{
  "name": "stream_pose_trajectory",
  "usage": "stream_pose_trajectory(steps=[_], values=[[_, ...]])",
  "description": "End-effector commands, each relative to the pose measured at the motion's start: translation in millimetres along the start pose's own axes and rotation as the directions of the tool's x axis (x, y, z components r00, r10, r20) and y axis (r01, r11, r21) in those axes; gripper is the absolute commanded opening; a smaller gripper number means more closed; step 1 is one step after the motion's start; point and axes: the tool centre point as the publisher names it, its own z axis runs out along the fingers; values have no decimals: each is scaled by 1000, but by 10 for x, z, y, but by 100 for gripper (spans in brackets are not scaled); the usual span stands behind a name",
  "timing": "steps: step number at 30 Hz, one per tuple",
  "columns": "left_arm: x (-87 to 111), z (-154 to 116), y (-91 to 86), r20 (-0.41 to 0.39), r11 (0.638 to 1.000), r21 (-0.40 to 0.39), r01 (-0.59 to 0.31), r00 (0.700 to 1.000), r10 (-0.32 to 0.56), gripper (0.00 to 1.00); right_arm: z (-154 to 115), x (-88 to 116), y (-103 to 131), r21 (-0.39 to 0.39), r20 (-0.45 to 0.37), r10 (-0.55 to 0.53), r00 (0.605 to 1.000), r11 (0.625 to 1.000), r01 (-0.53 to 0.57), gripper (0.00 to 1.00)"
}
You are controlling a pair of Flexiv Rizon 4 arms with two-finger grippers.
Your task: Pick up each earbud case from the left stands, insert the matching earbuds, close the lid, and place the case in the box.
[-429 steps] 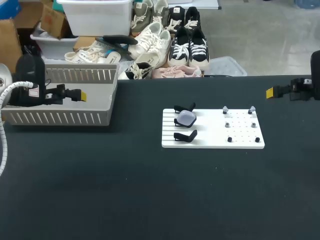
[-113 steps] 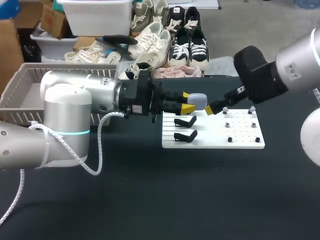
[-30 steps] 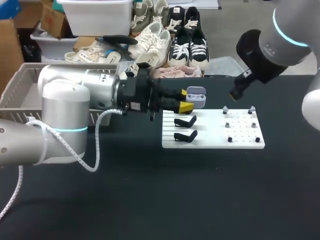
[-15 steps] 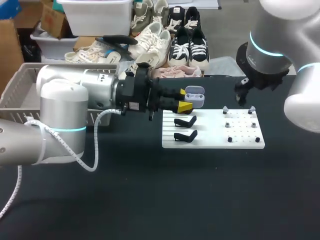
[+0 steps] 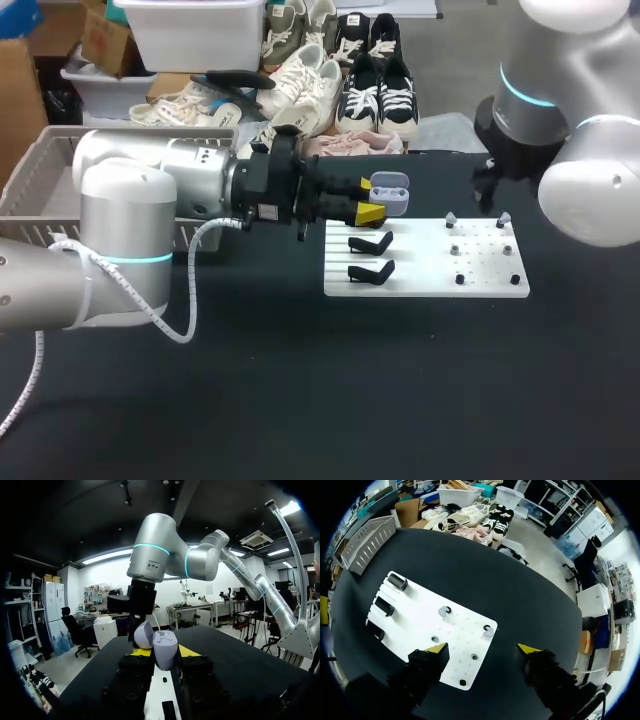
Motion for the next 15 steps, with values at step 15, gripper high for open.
stream_pose_trajectory(steps=[15], values=[[5, -2, -6, 2, 1000, -2, -2, 1000, 2, 0, 329, 66, -75, -25, -52, -3, 999, 1000, 2, 53]])
